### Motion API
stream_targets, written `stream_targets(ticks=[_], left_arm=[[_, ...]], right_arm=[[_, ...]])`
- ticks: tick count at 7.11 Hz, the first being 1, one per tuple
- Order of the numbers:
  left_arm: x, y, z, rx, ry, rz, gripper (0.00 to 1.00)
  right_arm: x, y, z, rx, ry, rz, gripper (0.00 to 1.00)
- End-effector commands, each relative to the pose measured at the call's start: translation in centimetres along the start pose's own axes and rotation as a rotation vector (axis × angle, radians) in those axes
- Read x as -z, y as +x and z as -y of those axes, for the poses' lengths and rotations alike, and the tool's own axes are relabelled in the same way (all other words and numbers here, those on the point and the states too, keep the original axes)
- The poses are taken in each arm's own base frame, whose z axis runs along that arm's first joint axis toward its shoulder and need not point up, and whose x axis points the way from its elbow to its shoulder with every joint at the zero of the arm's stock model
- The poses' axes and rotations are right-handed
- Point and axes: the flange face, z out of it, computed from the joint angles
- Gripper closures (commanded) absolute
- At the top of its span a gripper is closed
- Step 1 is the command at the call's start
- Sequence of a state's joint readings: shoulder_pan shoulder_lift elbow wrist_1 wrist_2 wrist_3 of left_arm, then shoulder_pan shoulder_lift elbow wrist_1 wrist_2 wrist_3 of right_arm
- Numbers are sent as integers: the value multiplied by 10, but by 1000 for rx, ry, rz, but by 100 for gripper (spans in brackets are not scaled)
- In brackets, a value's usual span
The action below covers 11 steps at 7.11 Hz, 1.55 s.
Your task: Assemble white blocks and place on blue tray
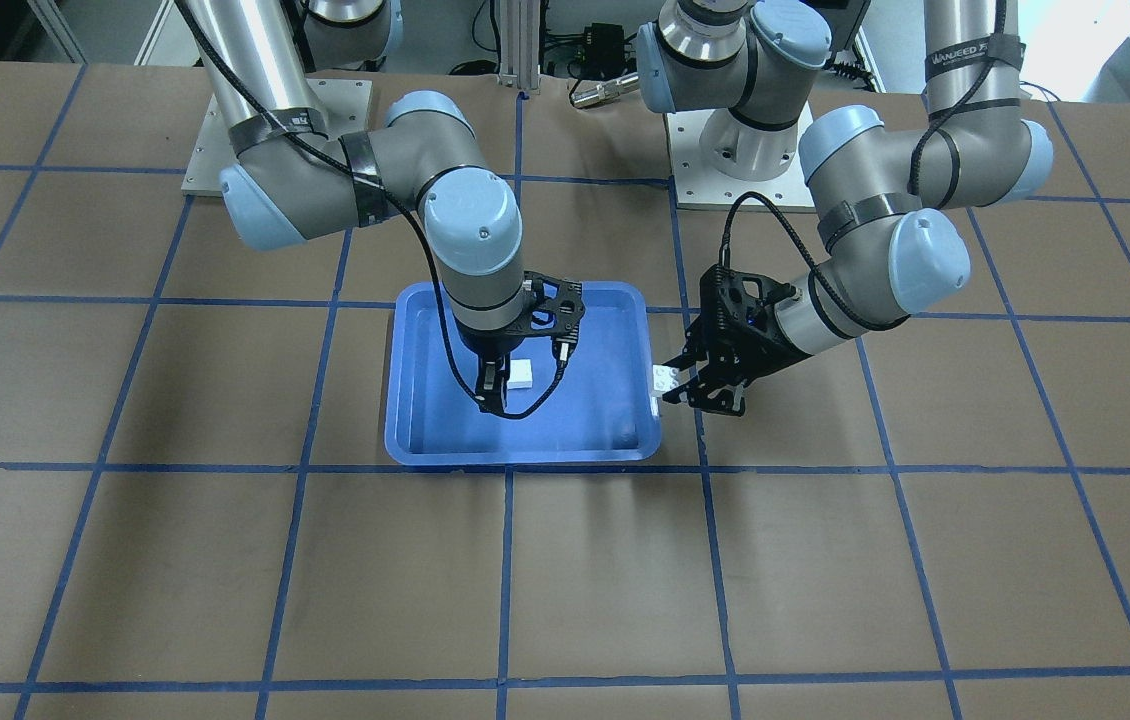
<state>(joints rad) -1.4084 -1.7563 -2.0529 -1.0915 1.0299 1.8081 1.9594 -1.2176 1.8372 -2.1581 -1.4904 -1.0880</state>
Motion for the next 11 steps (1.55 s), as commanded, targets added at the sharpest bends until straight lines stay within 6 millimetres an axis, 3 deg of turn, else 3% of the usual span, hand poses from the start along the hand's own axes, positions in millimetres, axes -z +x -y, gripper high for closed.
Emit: stream_targets(ticks=[1, 3, 5, 6, 7, 8, 10, 11], left_arm=[[-30, 10, 33, 18, 39, -4, 100], [-59, 18, 57, 21, -45, -30, 100], [-74, 26, 62, 19, -84, -58, 100], [-81, 30, 66, 20, -89, -39, 100], [-96, 35, 61, 18, -91, -9, 100], [-105, 37, 59, 32, -93, -5, 100], [-122, 37, 68, 54, -95, 11, 100], [-125, 38, 70, 54, -94, 7, 100]], right_arm=[[31, 22, -38, -81, 13, -25, 10], [73, 37, -91, -286, 19, -28, 10], [85, 49, -133, -492, 9, -3, 9], [96, 55, -156, -710, 18, -10, 8], [107, 58, -180, -861, 19, -6, 1], [116, 60, -205, -988, 18, 3, 0], [126, 61, -227, -1283, -8, 0, 0], [138, 57, -232, -1336, -44, -26, 0]])
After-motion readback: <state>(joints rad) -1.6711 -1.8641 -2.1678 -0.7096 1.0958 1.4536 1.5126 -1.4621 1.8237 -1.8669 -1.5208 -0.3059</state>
